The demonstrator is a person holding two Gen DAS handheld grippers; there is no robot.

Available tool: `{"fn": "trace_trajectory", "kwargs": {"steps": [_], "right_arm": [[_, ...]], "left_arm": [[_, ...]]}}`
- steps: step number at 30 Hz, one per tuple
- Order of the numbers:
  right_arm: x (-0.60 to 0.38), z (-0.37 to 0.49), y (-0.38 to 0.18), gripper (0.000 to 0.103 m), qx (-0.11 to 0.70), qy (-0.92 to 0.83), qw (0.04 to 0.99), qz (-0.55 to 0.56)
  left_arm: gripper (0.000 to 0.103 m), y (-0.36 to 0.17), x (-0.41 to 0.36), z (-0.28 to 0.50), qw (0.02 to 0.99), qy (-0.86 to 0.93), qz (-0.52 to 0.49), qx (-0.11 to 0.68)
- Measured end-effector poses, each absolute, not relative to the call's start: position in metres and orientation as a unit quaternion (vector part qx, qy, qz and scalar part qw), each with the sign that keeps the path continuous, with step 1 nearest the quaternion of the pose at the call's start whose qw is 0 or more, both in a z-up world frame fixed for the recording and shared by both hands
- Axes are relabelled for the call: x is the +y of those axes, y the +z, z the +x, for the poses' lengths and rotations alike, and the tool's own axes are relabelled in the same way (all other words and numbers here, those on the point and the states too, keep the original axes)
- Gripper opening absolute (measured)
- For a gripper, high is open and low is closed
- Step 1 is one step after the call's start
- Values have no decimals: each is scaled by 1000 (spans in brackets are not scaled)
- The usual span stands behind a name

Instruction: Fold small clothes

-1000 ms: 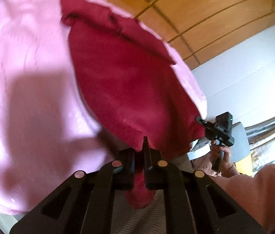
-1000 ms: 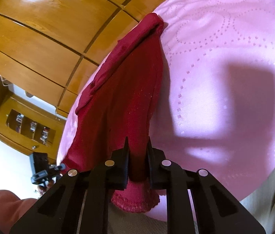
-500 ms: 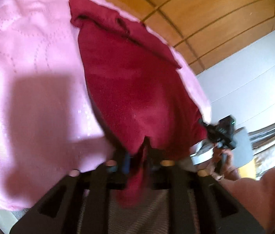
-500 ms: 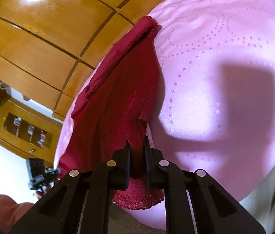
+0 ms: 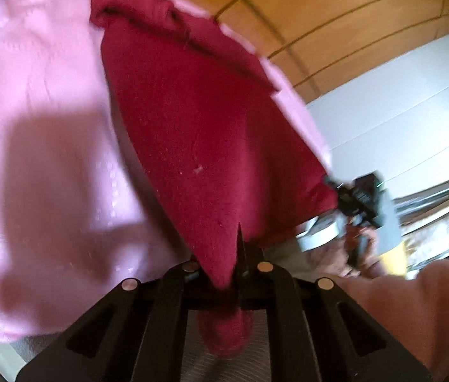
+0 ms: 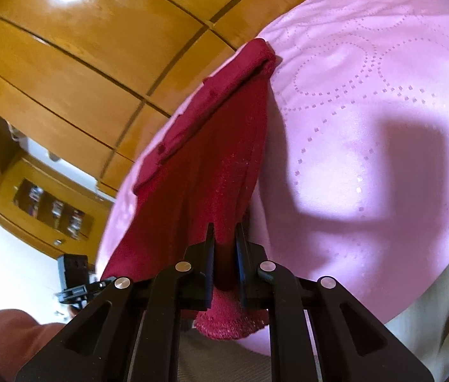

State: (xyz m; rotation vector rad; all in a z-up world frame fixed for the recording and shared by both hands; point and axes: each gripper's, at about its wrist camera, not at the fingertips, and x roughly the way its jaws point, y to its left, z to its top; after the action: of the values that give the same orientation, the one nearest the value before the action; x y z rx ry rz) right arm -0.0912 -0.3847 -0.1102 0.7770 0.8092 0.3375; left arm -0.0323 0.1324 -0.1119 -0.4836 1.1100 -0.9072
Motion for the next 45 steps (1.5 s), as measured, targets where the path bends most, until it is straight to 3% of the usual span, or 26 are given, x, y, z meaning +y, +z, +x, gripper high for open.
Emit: {"fn": "trace_trajectory", "kwargs": {"steps": [6,13,17,25,33,41,44,45], "right_arm": [[-386,-105,-113,9,356,205,813,412],[-395,-142,-98,9,268,308,780,475],[-399,-140,-100,9,259,310,772,491],[-408,-40,-105,9,238,290,743,554],[-416,84,-123,9,277,219,725,591],[-420,130,-155,9,329,151,717,596],[-419,134,-157,13,335,140,714,599],[-420,135,-155,21,330,138,717,599]], "left_arm": [[5,-85,156,-36,712,-433,-301,464],[6,-74,192,-49,660,-459,-414,427],[6,-78,192,-48,672,-441,-405,437],[6,-85,183,38,689,-410,-427,418],[8,-83,169,145,736,-352,-406,412],[10,-111,160,203,741,-289,-406,450],[30,-121,154,215,740,-271,-403,466],[44,-121,152,221,737,-266,-411,466]]}}
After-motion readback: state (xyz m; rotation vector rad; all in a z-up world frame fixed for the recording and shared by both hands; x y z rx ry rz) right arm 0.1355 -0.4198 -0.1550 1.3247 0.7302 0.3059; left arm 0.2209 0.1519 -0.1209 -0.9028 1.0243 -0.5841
